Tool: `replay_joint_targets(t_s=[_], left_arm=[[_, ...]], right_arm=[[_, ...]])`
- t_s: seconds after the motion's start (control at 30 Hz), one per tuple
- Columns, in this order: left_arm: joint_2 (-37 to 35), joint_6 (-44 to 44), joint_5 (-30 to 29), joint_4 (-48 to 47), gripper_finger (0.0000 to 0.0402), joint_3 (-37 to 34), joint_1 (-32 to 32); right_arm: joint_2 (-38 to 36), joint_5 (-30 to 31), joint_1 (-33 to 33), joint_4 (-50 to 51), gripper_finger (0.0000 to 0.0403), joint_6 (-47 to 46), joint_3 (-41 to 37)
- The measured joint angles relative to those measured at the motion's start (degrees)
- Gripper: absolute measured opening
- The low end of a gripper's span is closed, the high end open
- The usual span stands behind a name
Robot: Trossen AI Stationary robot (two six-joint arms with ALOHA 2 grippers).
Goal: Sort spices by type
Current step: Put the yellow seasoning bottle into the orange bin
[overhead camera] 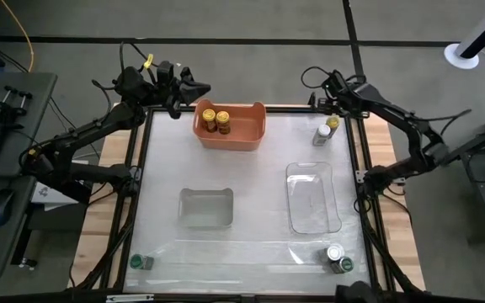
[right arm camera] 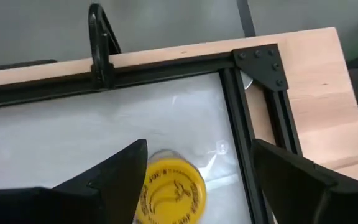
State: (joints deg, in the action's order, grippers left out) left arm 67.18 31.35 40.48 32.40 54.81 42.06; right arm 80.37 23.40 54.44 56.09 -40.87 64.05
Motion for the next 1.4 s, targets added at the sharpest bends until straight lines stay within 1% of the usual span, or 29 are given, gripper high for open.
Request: replay_joint_targets(t_s=[0.07, 0.13, 0.17, 0.23, 0.27, 0.3, 0.5, 0.6, 0.7, 0.83, 1.07, 1.2, 1.3, 1.4], left_arm=[[0.0, 0.0, -0.9, 0.0, 0.0000, 0.0, 0.0], [0.0, 0.0, -2.0, 0.0, 0.0000, 0.0, 0.0], [0.0, -0.1, -2.5, 0.0, 0.0000, 0.0, 0.0], [0.0, -0.8, -2.8, 0.0, 0.0000, 0.0, 0.0], [0.0, -1.0, -2.8, 0.0, 0.0000, 0.0, 0.0], [0.0, -1.0, -2.8, 0.0, 0.0000, 0.0, 0.0], [0.0, -0.9, -2.8, 0.0, 0.0000, 0.0, 0.0], [0.0, -0.4, -2.8, 0.0, 0.0000, 0.0, 0.0], [0.0, -0.1, -3.2, 0.0, 0.0000, 0.0, 0.0], [0.0, -0.1, -4.0, -0.1, 0.0000, 0.0, 0.0], [0.0, -0.1, -5.4, -0.3, 0.0000, 0.0, 0.0], [0.0, 0.0, -5.4, -0.3, 0.0000, 0.0, 0.0], [0.0, 0.0, -5.4, -0.4, 0.0000, 0.0, 0.0], [0.0, 0.0, -5.4, -0.9, 0.0000, 0.0, 0.0]], right_arm=[[-1.5, -1.1, -0.5, 0.9, 0.0254, 0.8, 0.0], [-2.3, -1.4, -1.5, 2.5, 0.0205, 1.3, 0.0], [-2.4, -1.5, -1.9, 3.2, 0.0169, 1.5, 0.0], [-2.3, -1.7, -2.7, 3.3, 0.0078, 2.7, -0.1], [-2.3, -1.9, -3.1, 2.7, 0.0041, 3.6, -0.4], [-2.4, -2.2, -3.5, 1.6, 0.0023, 4.1, -0.8], [-2.3, -2.4, -3.6, -0.3, 0.0004, 1.7, -6.4], [-2.7, -0.8, -3.6, -1.2, 0.0002, 0.8, -8.4], [-2.5, 0.3, -4.9, -1.8, 0.0001, 0.9, -7.8], [-2.7, -0.9, -5.7, -2.8, 0.0001, 2.3, -5.8], [-3.1, -2.2, -4.9, -3.6, 0.0001, 3.4, -5.3], [-4.6, -2.4, -4.9, -3.9, 0.0001, 2.1, -4.1], [-4.7, -2.6, -4.4, -2.9, 0.0011, 2.0, -4.1], [-4.7, -3.3, -3.3, -2.4, 0.0046, 2.1, -4.1]])
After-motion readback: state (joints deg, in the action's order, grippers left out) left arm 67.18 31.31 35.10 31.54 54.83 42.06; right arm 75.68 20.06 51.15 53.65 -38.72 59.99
